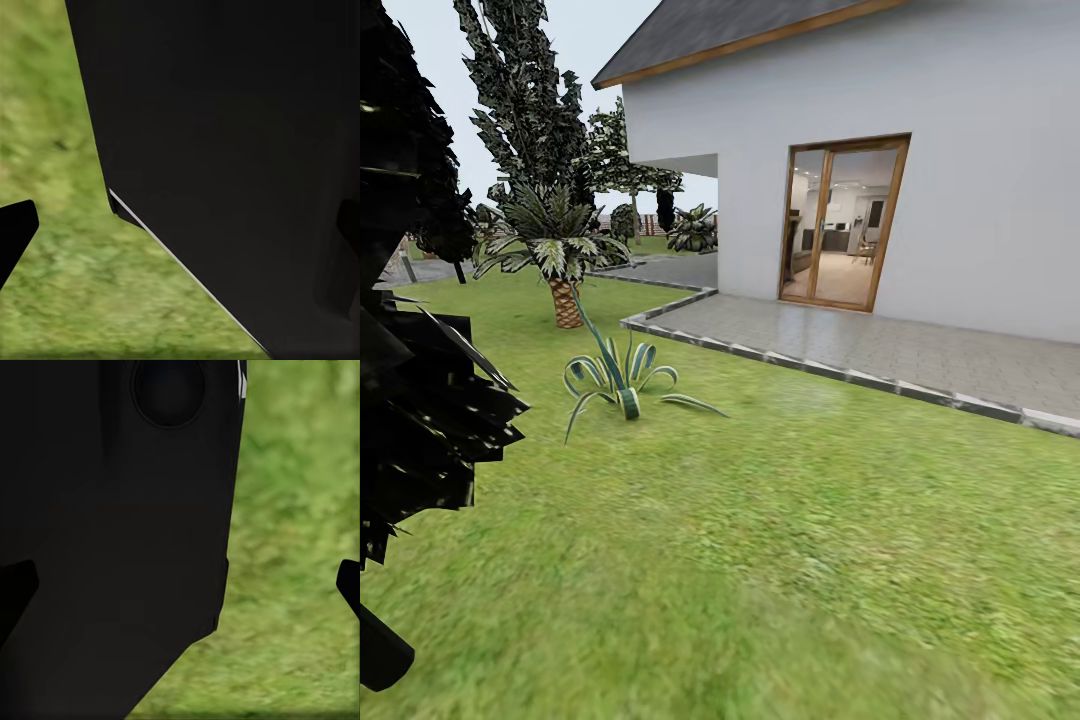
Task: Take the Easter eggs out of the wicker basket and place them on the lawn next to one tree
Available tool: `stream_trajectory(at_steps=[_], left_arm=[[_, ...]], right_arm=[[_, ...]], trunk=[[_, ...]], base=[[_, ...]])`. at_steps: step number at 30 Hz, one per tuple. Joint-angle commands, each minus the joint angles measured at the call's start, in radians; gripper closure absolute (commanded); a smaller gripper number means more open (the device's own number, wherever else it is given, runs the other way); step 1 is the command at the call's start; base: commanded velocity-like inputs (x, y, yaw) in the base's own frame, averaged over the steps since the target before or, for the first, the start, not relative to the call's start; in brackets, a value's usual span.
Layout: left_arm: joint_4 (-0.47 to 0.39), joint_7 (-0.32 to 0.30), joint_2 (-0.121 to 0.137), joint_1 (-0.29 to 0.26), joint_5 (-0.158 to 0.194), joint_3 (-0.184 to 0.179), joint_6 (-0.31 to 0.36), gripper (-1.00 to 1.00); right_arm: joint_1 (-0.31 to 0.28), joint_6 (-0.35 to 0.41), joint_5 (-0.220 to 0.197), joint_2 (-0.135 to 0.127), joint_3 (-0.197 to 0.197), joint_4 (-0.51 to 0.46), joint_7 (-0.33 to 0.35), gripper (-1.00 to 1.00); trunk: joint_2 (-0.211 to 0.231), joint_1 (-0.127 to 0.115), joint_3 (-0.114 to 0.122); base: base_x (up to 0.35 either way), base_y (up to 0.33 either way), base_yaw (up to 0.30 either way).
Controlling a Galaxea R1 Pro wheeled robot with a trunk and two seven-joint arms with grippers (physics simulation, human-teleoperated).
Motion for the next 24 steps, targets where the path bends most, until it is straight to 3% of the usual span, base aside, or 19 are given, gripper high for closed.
stream_trajectory(at_steps=[1, 24], left_arm=[[-0.001, 0.0, 0.0, 0.0, -0.009, 0.001, 0.0, -1.0], [-0.001, 0.0, 0.0, 0.0, -0.009, 0.001, 0.0, -1.0]], right_arm=[[-0.001, 0.0, 0.001, 0.0, 0.004, 0.002, 0.0, -1.0], [-0.001, 0.0, 0.001, 0.0, 0.004, 0.002, 0.0, -1.0]], trunk=[[0.0, 0.0, -0.001], [0.0, 0.0, -0.001]], base=[[0.0, 0.0, 0.0], [0.0, 0.0, 0.0]])
